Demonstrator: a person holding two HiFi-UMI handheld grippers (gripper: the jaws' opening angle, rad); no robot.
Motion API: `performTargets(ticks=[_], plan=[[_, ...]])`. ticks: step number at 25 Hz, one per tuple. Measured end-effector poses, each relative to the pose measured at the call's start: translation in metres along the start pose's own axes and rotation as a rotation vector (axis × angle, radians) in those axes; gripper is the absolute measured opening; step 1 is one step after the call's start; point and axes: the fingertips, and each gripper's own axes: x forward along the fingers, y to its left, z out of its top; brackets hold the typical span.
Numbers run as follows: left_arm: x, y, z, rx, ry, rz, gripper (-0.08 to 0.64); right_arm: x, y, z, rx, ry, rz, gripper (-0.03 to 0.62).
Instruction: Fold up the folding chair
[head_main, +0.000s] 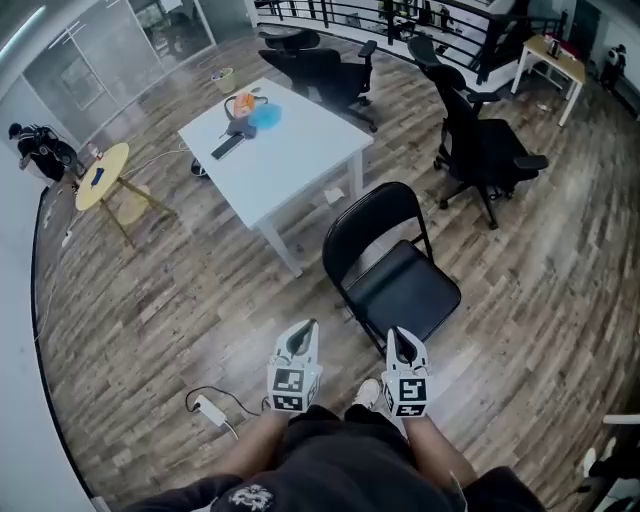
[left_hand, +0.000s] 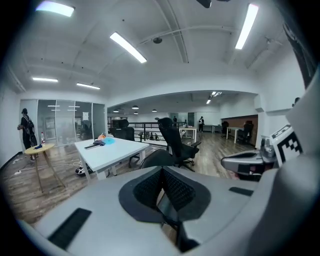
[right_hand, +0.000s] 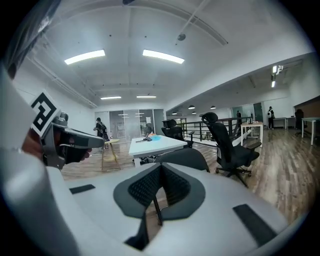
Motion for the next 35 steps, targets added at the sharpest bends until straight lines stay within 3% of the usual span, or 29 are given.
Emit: performTargets(ticks=[6, 15, 19, 27, 30, 32, 35], plan=[[0.051, 0.005, -0.002, 0.026, 0.036, -0.01, 0.005, 0.02, -0.036, -0.022, 0.043, 0.04, -0.049, 0.014], [0.132, 0.026, 0.006, 0.034, 0.086, -0.096, 0.005, 0.078, -0.056, -0.026, 0.033, 0.089, -0.079, 0.014], [0.175, 0.048, 0.008, 0.052, 0.12, -0.161, 0.005, 0.112, -0.061, -0.028, 0.056, 0.117, -0.133, 0.014], [0.255, 0.104, -0.005, 0.106, 0.212, -0.205, 0.005, 0.161, -0.075, -0.061, 0.246, 0.172, -0.28, 0.014], [0.282, 0.121, -0.014, 0.162, 0.239, -0.198, 0.005, 0.164, -0.085, -0.083, 0.291, 0.204, -0.332, 0.014], [0.298, 0.133, -0.017, 0.206, 0.246, -0.19, 0.006, 0.165, -0.093, -0.101, 0.367, 0.224, -0.37, 0.014], [0.317, 0.135, -0.02, 0.206, 0.261, -0.2, 0.008, 0.165, -0.101, -0.137, 0.481, 0.274, -0.381, 0.015]])
